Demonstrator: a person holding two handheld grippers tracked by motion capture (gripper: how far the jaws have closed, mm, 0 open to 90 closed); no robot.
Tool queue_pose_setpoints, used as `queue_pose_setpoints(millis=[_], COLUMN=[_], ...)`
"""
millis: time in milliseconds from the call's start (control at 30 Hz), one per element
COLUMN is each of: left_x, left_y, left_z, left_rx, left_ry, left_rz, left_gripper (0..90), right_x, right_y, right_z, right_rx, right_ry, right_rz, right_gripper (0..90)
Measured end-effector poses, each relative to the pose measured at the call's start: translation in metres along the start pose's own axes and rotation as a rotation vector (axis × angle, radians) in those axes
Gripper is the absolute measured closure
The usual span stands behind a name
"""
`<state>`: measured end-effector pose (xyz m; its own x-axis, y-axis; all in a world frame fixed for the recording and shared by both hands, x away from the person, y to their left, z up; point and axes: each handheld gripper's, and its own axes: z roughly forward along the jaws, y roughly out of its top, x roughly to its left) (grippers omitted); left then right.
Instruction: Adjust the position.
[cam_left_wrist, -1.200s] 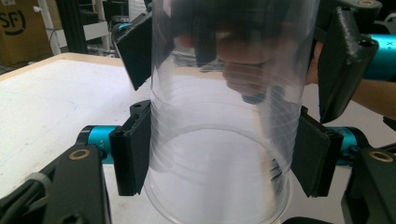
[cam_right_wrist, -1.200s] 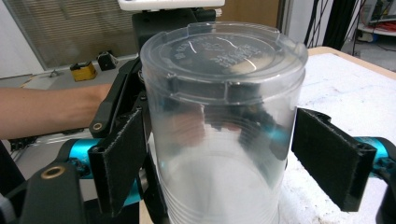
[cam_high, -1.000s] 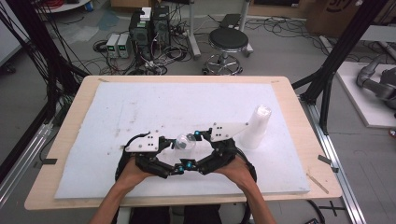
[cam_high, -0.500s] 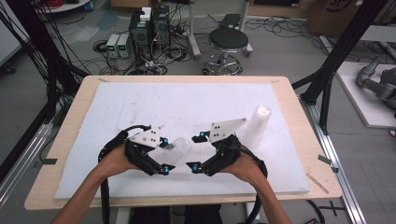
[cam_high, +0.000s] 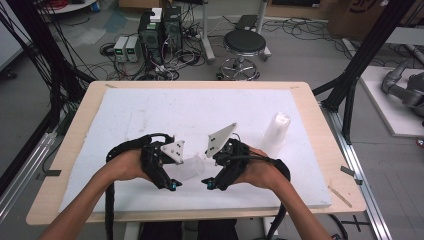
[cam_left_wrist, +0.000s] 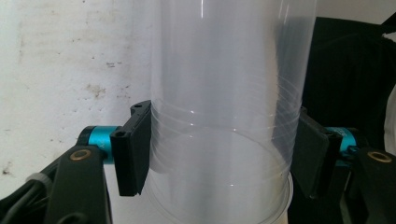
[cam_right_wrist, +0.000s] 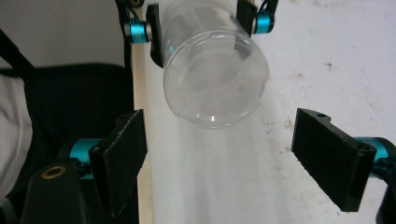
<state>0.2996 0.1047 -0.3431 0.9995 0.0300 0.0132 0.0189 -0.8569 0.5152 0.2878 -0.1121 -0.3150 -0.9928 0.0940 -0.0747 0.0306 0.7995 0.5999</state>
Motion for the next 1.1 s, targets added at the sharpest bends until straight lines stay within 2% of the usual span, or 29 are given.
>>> queue_pose_setpoints(millis=[67, 167, 500, 633, 900, 1100], left_x=[0.000, -0.002, -0.003, -0.003, -0.002, -0.003], left_y=[0.002, 0.004, 0.009, 0.010, 0.012, 0.012], left_z=[-0.001, -0.001, 0.005, 0.008, 0.008, 0.010], left_rx=[0.008, 0.021, 0.071, 0.081, 0.086, 0.080], left_ry=[0.000, 0.002, -0.002, -0.008, -0.009, -0.009], left_rz=[0.000, 0.010, 0.029, 0.038, 0.040, 0.046], left_gripper=[31.9, 32.0, 32.1, 32.2, 32.3, 32.3], right_x=[0.001, 0.001, 0.002, 0.002, 0.004, 0.003], right_y=[0.003, 0.006, 0.012, 0.015, 0.017, 0.019], right_z=[0.002, 0.003, 0.004, 0.006, 0.009, 0.010], right_rx=[0.034, 0.055, 0.088, 0.089, 0.108, 0.086], right_ry=[-0.001, 0.002, 0.007, 0.014, 0.027, 0.035], right_rz=[-0.012, -0.021, -0.032, -0.054, -0.048, -0.064], right_gripper=[18.0, 18.2, 18.4, 19.7, 20.9, 24.7])
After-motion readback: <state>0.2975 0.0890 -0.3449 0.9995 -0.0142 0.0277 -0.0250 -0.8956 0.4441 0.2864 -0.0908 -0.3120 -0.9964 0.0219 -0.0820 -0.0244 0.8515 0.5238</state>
